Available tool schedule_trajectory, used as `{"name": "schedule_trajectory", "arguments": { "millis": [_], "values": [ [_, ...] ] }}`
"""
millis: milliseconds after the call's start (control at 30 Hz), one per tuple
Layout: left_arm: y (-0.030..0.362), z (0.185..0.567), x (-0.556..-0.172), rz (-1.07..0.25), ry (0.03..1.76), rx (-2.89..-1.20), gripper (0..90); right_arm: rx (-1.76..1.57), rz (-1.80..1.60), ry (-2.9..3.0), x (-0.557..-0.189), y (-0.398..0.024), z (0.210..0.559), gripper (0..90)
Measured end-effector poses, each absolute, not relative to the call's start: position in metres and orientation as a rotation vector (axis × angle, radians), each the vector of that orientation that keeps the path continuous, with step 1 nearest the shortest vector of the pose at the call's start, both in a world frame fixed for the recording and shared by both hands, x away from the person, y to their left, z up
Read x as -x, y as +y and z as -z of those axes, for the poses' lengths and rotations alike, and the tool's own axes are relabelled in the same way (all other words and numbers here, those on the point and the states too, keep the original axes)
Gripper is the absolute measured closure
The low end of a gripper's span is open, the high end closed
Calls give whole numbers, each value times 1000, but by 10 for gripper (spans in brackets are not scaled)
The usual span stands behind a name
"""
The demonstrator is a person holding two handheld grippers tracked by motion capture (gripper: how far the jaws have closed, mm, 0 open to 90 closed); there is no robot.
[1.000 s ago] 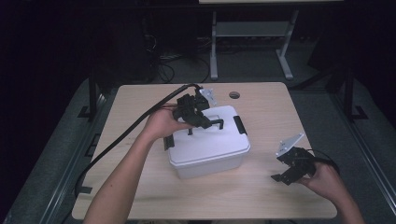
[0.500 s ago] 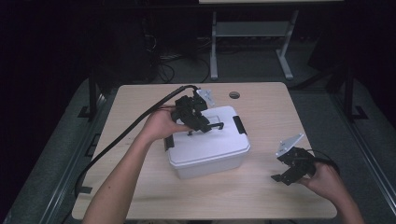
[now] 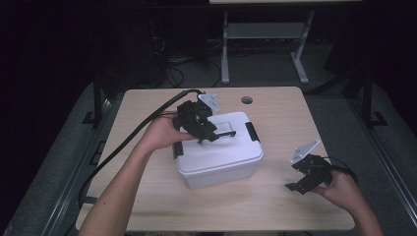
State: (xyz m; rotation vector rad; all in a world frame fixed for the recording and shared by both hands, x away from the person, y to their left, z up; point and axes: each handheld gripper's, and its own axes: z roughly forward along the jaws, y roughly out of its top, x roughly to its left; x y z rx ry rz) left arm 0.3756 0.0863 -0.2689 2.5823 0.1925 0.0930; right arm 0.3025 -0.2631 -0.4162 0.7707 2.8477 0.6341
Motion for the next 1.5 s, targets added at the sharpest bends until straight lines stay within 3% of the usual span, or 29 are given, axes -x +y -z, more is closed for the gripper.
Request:
{"name": "schedule_trajectory", "arguments": {
  "millis": [1500],
  "values": [
    [132, 260, -359, -127, 269, -2542, 558, -769, -617, 2847, -306, -255, 413, 214]
  ]
}}
